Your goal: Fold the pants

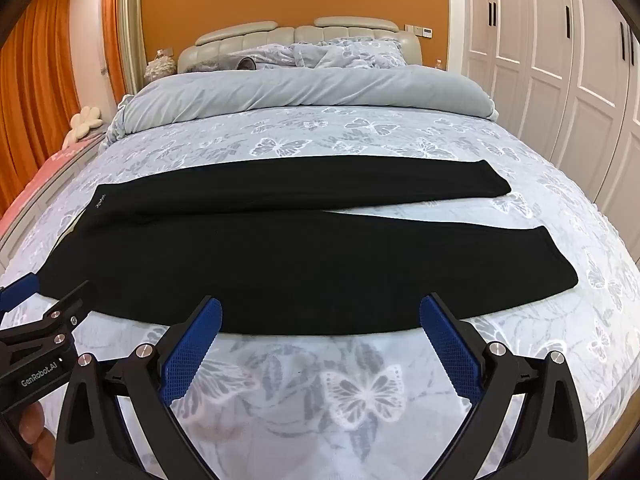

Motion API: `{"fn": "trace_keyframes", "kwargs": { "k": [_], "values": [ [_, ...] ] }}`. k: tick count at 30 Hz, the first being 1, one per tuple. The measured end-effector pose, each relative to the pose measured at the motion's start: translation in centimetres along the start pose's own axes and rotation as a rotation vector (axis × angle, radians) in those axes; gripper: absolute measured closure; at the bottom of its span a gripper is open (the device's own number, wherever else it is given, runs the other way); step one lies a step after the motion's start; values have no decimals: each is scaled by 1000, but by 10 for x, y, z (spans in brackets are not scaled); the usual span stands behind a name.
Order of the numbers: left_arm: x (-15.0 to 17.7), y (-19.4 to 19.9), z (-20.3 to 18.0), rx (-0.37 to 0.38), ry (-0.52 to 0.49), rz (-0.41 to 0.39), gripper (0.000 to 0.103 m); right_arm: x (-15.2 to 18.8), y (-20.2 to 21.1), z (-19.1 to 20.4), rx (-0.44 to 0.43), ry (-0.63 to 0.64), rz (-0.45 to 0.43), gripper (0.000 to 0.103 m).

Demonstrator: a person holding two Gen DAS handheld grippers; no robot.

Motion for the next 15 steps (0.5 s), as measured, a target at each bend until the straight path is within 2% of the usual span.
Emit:
{"fn": "trace_keyframes", "kwargs": {
  "k": [15],
  "values": [
    [0,-1,-1,-1,-6,9,5,1,0,0,-1,0,2,5]
  ]
}}
Point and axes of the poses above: each gripper's, at about its wrist camera, not at the fingertips, and y roughly against the way its jaws point, z to its left, x to its underside, the point moved 5 cm from there along -y, roughly the way its jaws point, and after that the axes turned 5 degrees about -z, right-handed, at the moved point
